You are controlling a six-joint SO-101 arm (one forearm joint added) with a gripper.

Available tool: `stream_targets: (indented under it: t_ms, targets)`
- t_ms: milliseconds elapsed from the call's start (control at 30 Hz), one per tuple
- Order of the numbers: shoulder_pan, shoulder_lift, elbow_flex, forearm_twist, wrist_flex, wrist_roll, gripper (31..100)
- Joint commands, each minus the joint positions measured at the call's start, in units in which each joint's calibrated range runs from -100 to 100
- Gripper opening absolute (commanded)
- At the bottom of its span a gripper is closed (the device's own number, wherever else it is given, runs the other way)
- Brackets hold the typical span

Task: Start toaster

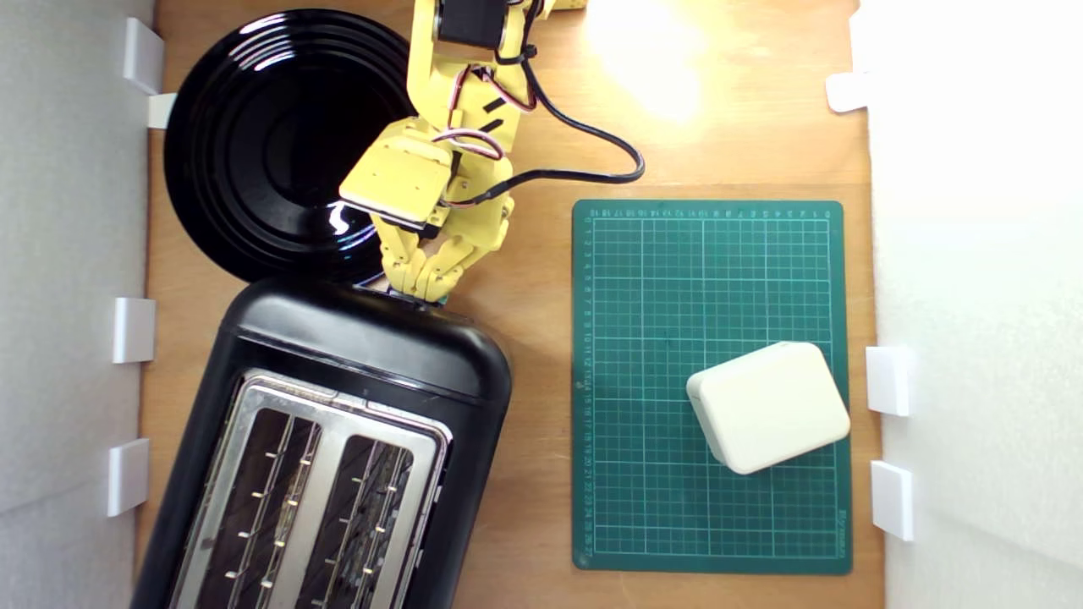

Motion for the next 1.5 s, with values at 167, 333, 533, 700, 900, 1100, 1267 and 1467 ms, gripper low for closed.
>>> stream_targets:
  t_ms: [167,333,533,700,900,1100,1267,1467]
  targets:
    - [-0.64,-8.76,5.38,0.08,0.90,0.41,31.4]
    - [-0.72,-15.83,4.10,0.17,0.90,0.47,31.4]
    - [-0.72,-26.24,4.01,1.39,0.90,0.47,31.4]
    - [-0.72,-37.07,4.47,1.11,0.90,0.52,31.4]
    - [-0.96,-48.56,5.38,-1.14,1.25,-0.79,31.4]
    - [-2.15,-59.71,12.56,-2.27,1.25,-2.94,31.4]
    - [-3.10,-70.29,19.92,-1.80,1.33,-8.50,31.4]
    - [-3.58,-76.45,27.64,-1.99,5.01,-10.91,31.4]
